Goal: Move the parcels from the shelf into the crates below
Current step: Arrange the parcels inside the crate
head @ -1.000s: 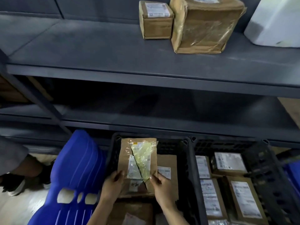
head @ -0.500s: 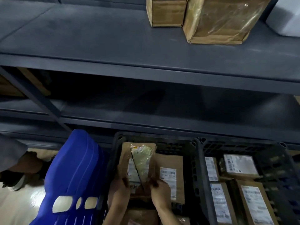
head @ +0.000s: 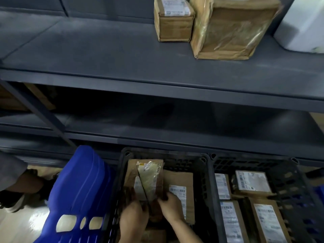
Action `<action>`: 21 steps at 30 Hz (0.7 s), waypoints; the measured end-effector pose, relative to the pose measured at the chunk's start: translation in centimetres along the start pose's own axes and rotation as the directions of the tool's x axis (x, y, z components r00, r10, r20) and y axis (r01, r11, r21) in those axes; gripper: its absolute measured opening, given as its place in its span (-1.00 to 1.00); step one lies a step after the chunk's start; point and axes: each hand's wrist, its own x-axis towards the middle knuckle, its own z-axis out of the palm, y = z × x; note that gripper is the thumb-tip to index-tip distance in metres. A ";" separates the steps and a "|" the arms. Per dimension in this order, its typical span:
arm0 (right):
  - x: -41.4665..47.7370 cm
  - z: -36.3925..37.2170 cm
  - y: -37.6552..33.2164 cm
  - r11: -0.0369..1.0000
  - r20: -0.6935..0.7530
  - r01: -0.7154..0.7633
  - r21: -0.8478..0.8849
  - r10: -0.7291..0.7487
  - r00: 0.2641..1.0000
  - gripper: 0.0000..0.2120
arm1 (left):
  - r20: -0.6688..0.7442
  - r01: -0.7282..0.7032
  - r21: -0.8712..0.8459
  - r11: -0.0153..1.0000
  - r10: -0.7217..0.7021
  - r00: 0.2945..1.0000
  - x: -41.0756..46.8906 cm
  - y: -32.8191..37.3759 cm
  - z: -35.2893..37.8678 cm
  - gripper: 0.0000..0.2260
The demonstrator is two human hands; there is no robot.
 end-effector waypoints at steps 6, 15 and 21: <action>-2.8 -7.1 -3.7 0.984 -0.101 0.165 0.072 -0.158 0.982 -0.42 | 0.039 -0.107 -0.188 0.976 0.116 0.993 0.9 3.1 -3.7 -0.55; -8.0 -20.6 -12.4 0.865 -0.406 0.470 0.175 -0.371 0.835 -0.55 | -0.257 -0.481 -0.310 0.820 0.414 0.873 2.5 13.3 -17.2 -0.41; -8.2 -30.9 -19.3 0.769 -0.550 0.619 0.162 -0.450 0.704 -0.53 | -0.387 -0.537 -0.333 0.775 0.407 0.828 4.1 22.1 -25.5 -0.39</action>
